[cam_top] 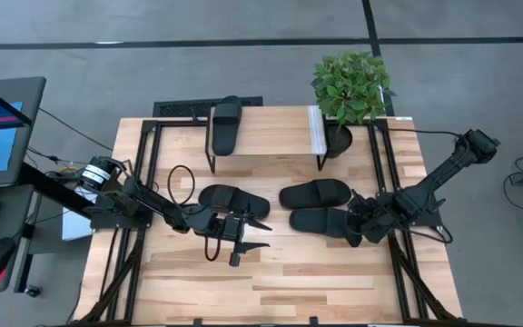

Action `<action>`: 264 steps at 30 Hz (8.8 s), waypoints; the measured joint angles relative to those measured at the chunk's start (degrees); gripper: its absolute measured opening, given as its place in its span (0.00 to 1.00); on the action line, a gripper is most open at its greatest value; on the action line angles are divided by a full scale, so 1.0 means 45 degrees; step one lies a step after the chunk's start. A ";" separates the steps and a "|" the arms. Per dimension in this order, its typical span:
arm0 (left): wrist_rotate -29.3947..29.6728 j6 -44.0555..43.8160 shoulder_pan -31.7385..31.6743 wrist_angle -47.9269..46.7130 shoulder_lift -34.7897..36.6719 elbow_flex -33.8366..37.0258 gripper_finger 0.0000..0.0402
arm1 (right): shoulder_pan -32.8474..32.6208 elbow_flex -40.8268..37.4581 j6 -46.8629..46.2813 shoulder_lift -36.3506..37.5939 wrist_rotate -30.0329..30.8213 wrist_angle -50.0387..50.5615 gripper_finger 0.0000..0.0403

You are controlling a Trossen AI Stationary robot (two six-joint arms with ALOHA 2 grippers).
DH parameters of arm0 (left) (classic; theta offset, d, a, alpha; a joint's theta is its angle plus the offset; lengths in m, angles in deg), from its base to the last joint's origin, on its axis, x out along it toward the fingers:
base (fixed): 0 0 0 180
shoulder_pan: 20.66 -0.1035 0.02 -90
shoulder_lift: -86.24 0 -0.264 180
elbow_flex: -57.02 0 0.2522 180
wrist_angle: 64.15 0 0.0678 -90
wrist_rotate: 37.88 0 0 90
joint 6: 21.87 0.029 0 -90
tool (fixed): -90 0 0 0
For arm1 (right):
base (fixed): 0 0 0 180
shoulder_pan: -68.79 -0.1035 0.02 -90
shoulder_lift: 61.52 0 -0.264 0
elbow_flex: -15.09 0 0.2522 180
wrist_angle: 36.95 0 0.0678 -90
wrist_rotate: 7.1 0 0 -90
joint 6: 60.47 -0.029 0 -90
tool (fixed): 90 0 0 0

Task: Pick and place slides into the shelf
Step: Put the bottom black slide on the shelf

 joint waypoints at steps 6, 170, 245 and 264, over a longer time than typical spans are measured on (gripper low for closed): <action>-0.0019 0.0000 0.0000 0.0000 -0.0002 0.0000 0.46 | 0.0071 0.0000 -0.0489 -0.0483 -0.0210 -0.0147 0.62; -0.0321 -0.6588 -0.1749 -0.5498 -0.1644 -0.3458 0.46 | -0.6943 0.4609 0.7032 -0.1666 0.7019 0.1652 0.00; 0.0445 -0.5259 -0.1687 -0.4752 -0.1652 -0.3667 0.10 | -0.5855 0.4614 1.0421 -0.1671 0.6419 0.2133 0.42; 0.3533 -0.5439 -0.0905 -0.3604 -0.1661 -0.3696 0.10 | -0.6027 0.4624 0.3945 -0.1652 0.5280 0.7535 0.45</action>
